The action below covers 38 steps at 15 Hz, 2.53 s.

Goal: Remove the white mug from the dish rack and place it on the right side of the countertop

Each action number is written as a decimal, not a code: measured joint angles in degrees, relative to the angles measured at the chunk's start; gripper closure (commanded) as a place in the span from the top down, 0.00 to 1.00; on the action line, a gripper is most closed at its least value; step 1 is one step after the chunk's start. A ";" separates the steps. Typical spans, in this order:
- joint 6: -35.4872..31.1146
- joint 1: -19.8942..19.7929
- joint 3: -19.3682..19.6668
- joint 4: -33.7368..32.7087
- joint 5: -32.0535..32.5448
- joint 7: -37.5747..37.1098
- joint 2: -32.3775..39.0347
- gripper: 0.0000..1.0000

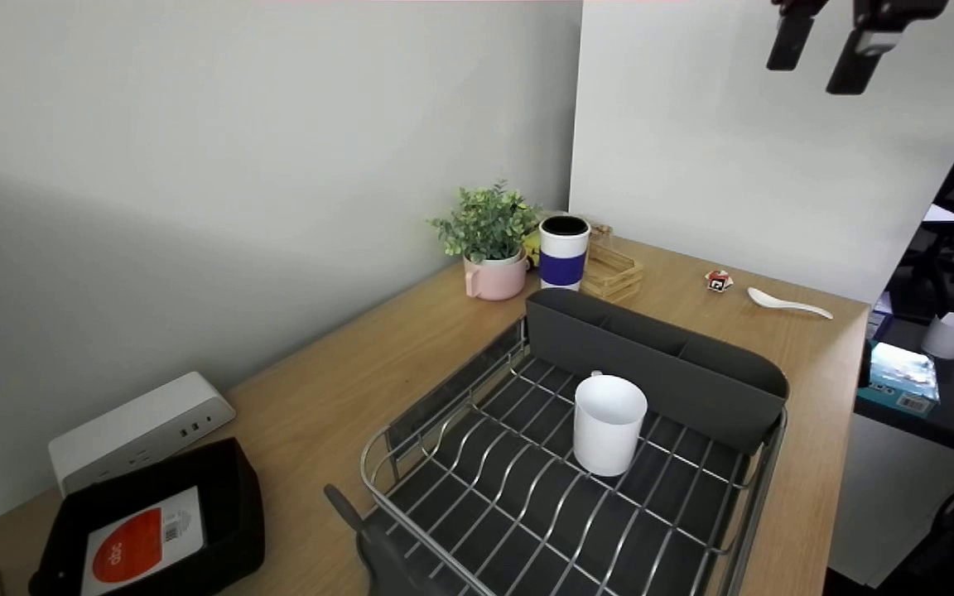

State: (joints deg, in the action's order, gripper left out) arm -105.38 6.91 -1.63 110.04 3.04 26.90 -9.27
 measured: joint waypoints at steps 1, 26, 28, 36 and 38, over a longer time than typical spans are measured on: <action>0.40 0.09 -0.04 -1.71 -0.87 1.84 1.84 1.00; 7.69 0.10 -2.68 -16.83 -6.00 10.28 20.22 1.00; 7.71 0.07 -2.97 -17.56 -6.83 11.22 22.29 1.00; 10.22 0.17 -6.46 -25.41 -7.02 12.56 33.56 1.00; 11.71 0.37 -7.29 -28.01 -6.83 12.56 36.43 1.00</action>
State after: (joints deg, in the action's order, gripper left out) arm -93.67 7.29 -8.92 82.03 -3.79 39.46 27.16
